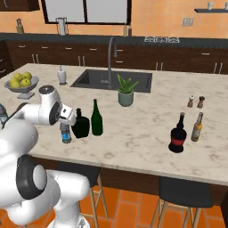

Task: Move the plastic bottles in the middle to the plastics group, and the glass bottles in the middle to the glass group.

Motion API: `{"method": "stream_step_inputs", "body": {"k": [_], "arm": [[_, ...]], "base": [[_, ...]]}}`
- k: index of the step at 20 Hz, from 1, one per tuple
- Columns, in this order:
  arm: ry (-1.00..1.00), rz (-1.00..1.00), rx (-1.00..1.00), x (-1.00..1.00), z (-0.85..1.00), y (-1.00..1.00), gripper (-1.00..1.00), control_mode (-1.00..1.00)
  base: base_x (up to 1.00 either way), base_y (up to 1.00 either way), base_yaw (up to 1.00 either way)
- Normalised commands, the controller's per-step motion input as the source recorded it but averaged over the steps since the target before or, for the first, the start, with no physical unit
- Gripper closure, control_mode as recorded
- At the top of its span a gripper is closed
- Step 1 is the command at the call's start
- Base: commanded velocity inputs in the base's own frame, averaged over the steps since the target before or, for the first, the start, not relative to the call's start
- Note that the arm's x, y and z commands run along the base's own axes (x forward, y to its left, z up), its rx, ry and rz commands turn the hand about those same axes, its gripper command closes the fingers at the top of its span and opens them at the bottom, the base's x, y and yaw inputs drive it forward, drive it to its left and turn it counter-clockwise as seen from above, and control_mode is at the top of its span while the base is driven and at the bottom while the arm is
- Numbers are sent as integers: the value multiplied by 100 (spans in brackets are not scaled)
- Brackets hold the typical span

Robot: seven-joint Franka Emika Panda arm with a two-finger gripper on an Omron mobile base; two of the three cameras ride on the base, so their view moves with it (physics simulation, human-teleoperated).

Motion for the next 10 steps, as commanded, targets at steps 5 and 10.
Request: {"method": "stream_step_inputs", "body": {"k": [5, 10], "arm": [[2, 0, 0, 28, -10, 0, -100, -100], [1, 0, 0, 20, -26, 0, -100, -100]], "base": [[0, 0, 0], [0, 0, 0]]}}
